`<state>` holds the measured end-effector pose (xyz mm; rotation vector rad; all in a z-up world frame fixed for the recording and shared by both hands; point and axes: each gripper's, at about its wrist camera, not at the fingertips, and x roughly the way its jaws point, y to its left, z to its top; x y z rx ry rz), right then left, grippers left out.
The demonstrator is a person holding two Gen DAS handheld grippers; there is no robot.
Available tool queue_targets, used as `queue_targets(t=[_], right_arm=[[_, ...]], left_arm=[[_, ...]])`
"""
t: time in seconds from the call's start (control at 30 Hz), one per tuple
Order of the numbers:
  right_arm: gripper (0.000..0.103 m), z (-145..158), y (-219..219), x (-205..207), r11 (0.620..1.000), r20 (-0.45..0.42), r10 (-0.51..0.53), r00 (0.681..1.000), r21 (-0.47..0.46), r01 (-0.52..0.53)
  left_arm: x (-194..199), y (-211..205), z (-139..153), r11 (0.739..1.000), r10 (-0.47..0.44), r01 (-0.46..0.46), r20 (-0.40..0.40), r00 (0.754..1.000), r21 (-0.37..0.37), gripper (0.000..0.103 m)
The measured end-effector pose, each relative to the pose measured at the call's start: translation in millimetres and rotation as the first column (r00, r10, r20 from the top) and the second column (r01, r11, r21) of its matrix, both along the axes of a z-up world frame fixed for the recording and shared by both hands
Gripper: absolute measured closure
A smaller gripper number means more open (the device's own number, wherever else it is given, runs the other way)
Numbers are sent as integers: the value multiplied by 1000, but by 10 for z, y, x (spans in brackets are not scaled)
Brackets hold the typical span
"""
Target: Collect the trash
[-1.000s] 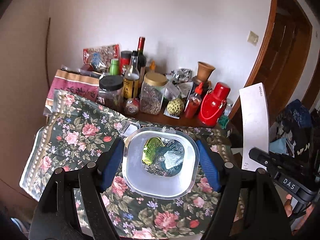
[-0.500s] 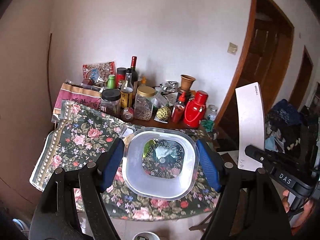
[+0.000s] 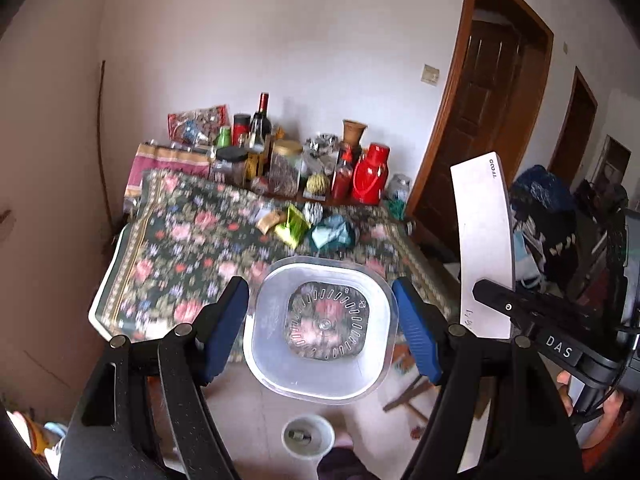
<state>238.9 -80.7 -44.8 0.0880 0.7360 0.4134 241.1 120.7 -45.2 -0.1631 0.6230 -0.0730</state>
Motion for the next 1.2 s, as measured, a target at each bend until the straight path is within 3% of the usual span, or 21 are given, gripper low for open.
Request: queue_targets(t=[0.2, 0.37, 0.4, 0.43, 0.47, 0.67, 0.8, 0.87, 0.93, 0.97, 1.03, 1.2], right_arm=[[88, -117, 50, -418, 1000, -47, -24, 999, -16, 24], [88, -262, 45, -637, 999, -105, -35, 994, -38, 31], [88, -305, 30, -647, 999, -122, -35, 992, -42, 30], [87, -334, 29, -666, 998, -131, -36, 991, -47, 30], [87, -366, 31, -689, 998, -138, -35, 990, -51, 28], [87, -781, 9, -621, 998, -221, -13, 975, -67, -2], [87, -1315, -78, -444, 997, -298, -6, 954, -73, -16], [87, -1599, -130, -367, 995, -326, -5, 945, -92, -27], [87, -1831, -169, -310, 994, -350, 3, 937, -105, -42], [87, -1913, -180, -287, 993, -359, 7, 933, -111, -50], [87, -2142, -203, -247, 987, -373, 18, 928, -139, -75], [87, -2661, -182, -187, 977, -413, 48, 909, -172, -130]], left_arm=[[-440, 65, -143, 1000, -29, 29, -39, 999, -10, 30], [-558, 73, -298, 999, -38, 35, -92, 995, -40, 31], [-567, 67, -330, 998, -43, 38, -103, 994, -48, 60], [-522, 50, -403, 997, -53, 45, -150, 987, -55, 98], [-475, 43, -475, 997, -54, 42, -194, 979, -62, 100], [-209, -18, -1226, 967, -155, 77, -316, 936, -245, 100], [-47, -189, -1739, 979, -146, 76, -391, 909, -188, 99], [-23, -202, -1997, 990, -90, 36, -424, 901, -134, 86], [-13, -172, -2276, 997, -22, -16, -448, 894, -80, 57], [-31, -149, -2376, 998, 4, -34, -457, 889, -59, 53], [-67, -50, -2596, 997, 55, -76, -477, 877, -24, 52], [-180, 174, -3319, 982, 147, -186, -546, 825, -18, 49]])
